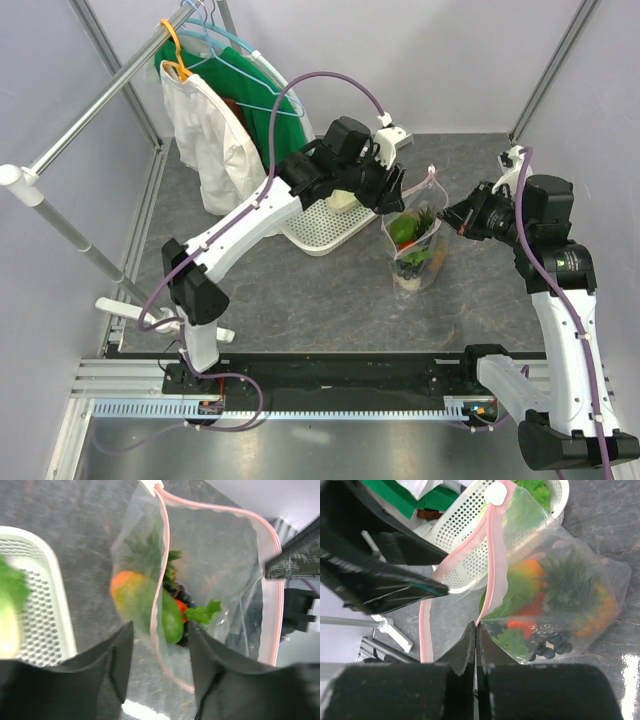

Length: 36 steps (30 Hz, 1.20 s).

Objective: Place the food in the zip-top bag and seal the zipper
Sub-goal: Place the fake fruit in the zipper food storage bag, then adjust the zipper food storage bag at the center of the board.

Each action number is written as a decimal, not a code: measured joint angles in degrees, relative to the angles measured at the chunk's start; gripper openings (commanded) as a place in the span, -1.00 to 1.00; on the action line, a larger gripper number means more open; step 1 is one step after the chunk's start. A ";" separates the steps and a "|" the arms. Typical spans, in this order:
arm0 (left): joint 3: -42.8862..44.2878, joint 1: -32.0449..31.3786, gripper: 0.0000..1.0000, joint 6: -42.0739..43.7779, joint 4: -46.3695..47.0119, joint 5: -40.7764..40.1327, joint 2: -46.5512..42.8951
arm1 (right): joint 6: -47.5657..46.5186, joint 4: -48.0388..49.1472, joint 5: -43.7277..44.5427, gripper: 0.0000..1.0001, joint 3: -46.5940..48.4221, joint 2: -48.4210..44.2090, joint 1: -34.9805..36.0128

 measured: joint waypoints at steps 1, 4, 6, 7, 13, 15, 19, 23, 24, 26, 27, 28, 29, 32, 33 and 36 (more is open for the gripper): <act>0.66 0.07 -0.27 -0.07 -0.39 1.14 0.94 | 0.04 0.04 -0.37 -1.00 -0.28 -0.28 0.00; 5.75 0.11 -0.62 -0.28 -2.34 4.42 4.74 | 0.68 0.83 -1.55 -1.00 -1.57 -1.20 0.00; 8.96 0.20 -0.96 -0.39 -2.56 6.49 6.56 | 1.31 1.25 -2.36 -1.00 -2.47 -1.84 0.00; 10.36 0.26 -0.96 -0.57 -2.78 7.69 7.17 | 1.66 1.40 -2.78 -1.00 -2.80 -2.05 0.00; 17.05 0.37 -0.96 -0.55 -4.72 17.35 7.87 | 6.95 6.14 -5.42 -1.00 -6.38 -4.37 0.00; 17.88 0.24 -0.96 -0.55 -4.70 19.56 7.87 | 9.31 8.44 -5.75 -1.00 -7.72 -5.29 0.00; 17.11 0.22 -0.96 -0.55 -5.40 22.88 7.87 | 14.38 13.46 -6.16 -1.00 -10.19 -5.64 0.00; 14.82 0.26 -0.56 -0.57 -6.14 25.05 7.89 | 17.77 16.31 -6.93 -1.00 -13.86 -5.35 0.00; 14.38 0.24 -0.51 -0.55 -6.43 25.46 7.91 | 18.27 16.48 -7.08 -1.00 -14.56 -5.33 0.00; 14.08 0.24 -0.29 -0.63 -6.82 25.64 8.00 | 19.41 17.16 -7.54 -1.00 -16.11 -5.46 0.00; 13.88 0.24 -0.21 -0.63 -6.82 25.66 8.00 | 19.74 17.22 -7.65 -1.00 -16.44 -5.55 0.00; 13.66 0.24 -0.09 -0.66 -6.82 25.68 7.98 | 20.04 17.46 -7.76 -1.00 -16.72 -5.70 0.00; 13.33 0.24 -0.05 -0.63 -6.69 25.68 7.98 | 20.26 17.59 -7.87 -1.00 -16.87 -5.90 0.00; 10.97 0.24 0.11 -0.59 -6.47 25.66 7.80 | 20.85 17.99 -8.09 -1.00 -16.92 -6.67 0.00; 9.84 0.24 0.15 -0.59 -6.40 25.64 7.74 | 21.05 18.10 -8.13 -1.00 -16.92 -6.86 0.00; 7.28 0.20 0.30 -0.50 -6.88 25.66 7.65 | 21.70 18.75 -8.85 -1.00 -16.96 -7.39 0.00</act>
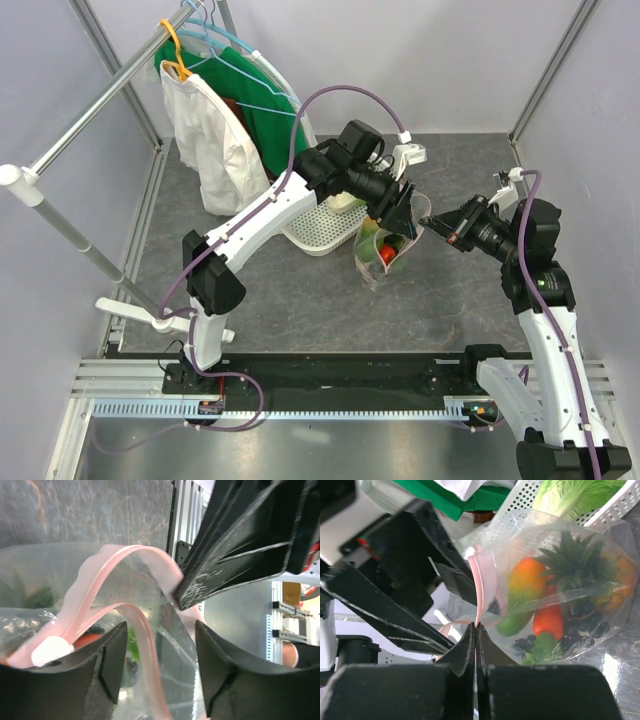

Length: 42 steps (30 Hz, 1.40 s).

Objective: Place the food in the zip-top bag and seal the zipper
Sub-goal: Adjust the zipper food storage bag at the center of the board.

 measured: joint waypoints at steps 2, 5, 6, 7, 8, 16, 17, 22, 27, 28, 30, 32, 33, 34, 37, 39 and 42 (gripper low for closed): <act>-0.98 -0.07 0.33 0.11 -0.31 -0.02 -0.02 | 0.52 0.48 -0.28 -1.00 -0.15 -0.17 0.02; -1.20 -0.28 0.33 0.31 -0.26 -0.02 -0.20 | 0.87 1.07 -0.37 -1.00 -0.81 -0.59 0.20; -1.31 -0.39 0.33 0.39 -0.22 -0.02 -0.46 | 0.92 1.20 -0.37 -1.00 -1.16 -0.79 0.31; -1.40 -0.50 0.33 0.48 -0.26 0.00 -0.74 | 0.94 1.40 -0.35 -1.00 -1.51 -0.90 0.44; -1.49 -0.59 0.33 0.50 -0.22 0.00 -1.09 | 0.96 1.60 -0.35 -1.00 -1.84 -0.94 0.68; -2.60 -1.03 0.34 0.50 0.24 -0.02 -3.04 | 0.24 2.03 0.90 -1.00 -2.99 -0.48 3.93; -2.89 -1.03 0.33 0.50 0.28 -0.11 -3.04 | 0.17 2.16 1.20 -1.00 -2.99 -0.31 4.20; -4.66 -1.36 0.26 0.70 0.24 -3.15 -3.08 | 0.20 2.73 3.37 -1.00 -3.17 1.09 5.66; -6.14 -2.36 0.16 1.09 0.17 -7.54 -3.13 | 0.46 3.76 5.40 -1.00 -3.45 1.92 6.88; -6.23 -2.51 0.12 1.11 0.20 -8.07 -3.13 | 0.57 3.87 5.79 -1.00 -3.52 1.92 7.13; -6.23 -2.89 -0.09 1.20 0.20 -9.66 -3.13 | 0.85 4.33 6.47 -1.00 -3.74 1.92 7.65; -6.23 -3.26 -0.32 1.38 0.17 -11.39 -3.17 | 0.98 4.63 6.80 -1.00 -3.91 1.92 8.11; -6.23 -3.45 -0.60 1.57 0.17 -12.22 -3.19 | 0.98 4.79 7.04 -0.77 -3.93 1.92 8.26; -6.23 -3.58 -0.73 1.90 0.09 -12.90 -3.21 | 0.83 4.85 7.21 -0.63 -3.93 1.90 8.28; -5.33 -3.85 -0.96 4.04 -1.97 -15.19 -3.21 | -0.44 3.91 8.17 -0.11 -3.56 1.88 8.26; -4.15 -3.87 -0.96 6.10 -3.91 -16.33 -3.21 | -2.36 1.92 8.61 0.13 -1.70 2.12 8.28; -2.45 -3.85 -0.96 10.05 -6.36 -16.81 -3.32 | -6.01 -0.74 9.33 0.44 3.82 2.93 8.26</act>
